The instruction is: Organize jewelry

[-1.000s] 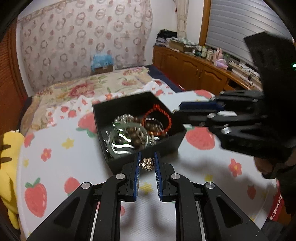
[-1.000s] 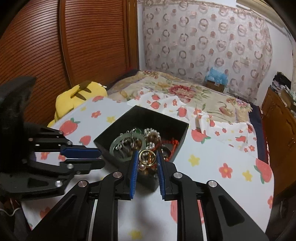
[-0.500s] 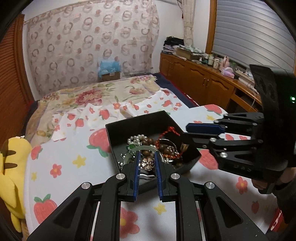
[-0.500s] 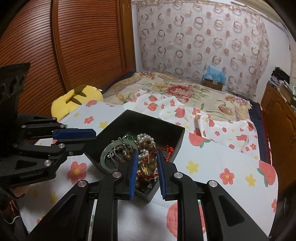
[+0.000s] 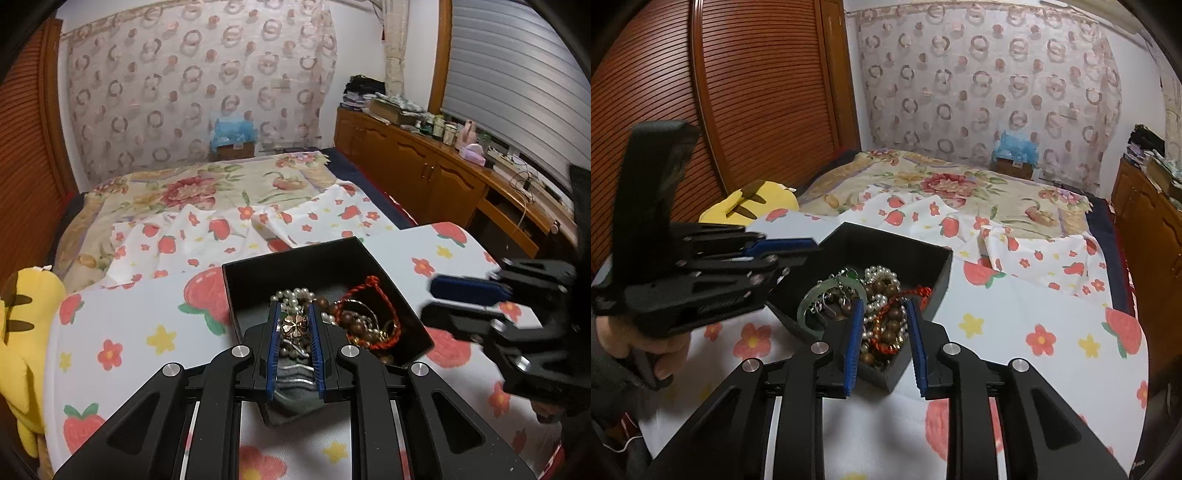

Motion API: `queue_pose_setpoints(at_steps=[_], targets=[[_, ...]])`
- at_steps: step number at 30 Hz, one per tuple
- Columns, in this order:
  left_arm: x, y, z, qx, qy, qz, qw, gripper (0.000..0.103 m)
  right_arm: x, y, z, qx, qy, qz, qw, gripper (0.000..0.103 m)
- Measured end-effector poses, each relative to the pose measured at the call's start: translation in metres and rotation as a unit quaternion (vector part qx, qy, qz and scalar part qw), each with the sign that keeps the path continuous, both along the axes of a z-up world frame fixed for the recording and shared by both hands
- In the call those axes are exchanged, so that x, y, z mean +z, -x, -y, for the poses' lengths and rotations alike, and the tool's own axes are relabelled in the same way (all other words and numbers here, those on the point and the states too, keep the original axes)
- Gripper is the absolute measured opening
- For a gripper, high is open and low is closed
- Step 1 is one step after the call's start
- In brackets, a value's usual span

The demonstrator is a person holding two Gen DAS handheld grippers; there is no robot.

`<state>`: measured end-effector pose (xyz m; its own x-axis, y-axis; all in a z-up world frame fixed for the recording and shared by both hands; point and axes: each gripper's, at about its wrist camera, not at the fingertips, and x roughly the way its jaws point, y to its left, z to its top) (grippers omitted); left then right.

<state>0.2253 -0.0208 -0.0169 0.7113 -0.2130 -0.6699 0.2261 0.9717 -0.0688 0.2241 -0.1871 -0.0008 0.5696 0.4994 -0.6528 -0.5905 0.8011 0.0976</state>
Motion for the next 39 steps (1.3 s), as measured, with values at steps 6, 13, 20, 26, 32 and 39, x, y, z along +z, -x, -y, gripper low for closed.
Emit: queue_pose_setpoints(at_steps=[6,13,20,26,32,39], targets=[[-0.001,-0.006,0.002,0.010,-0.004,0.003,0.9999,0.014,0.001,0.015,0.015,-0.017,-0.002,0.004,1.000,0.032],[0.002,0.008,-0.002,0.037,-0.007,0.014,0.9992,0.055,0.006,0.034,0.030,-0.040,-0.009,0.021,0.999,0.046],[0.010,0.050,-0.004,0.064,-0.017,0.037,0.9972,0.087,0.015,0.064,0.039,-0.071,-0.019,0.051,0.996,0.072],[0.017,0.095,-0.005,0.079,-0.023,0.055,0.9951,0.095,0.021,0.095,0.042,-0.096,-0.029,0.078,0.992,0.092],[0.021,0.131,-0.007,0.092,-0.026,0.066,0.9932,0.095,0.026,0.123,0.046,-0.129,-0.032,0.105,0.985,0.101],[0.028,0.162,-0.006,0.103,-0.031,0.086,0.9906,0.095,0.030,0.144,0.049,-0.146,-0.038,0.120,0.981,0.101]])
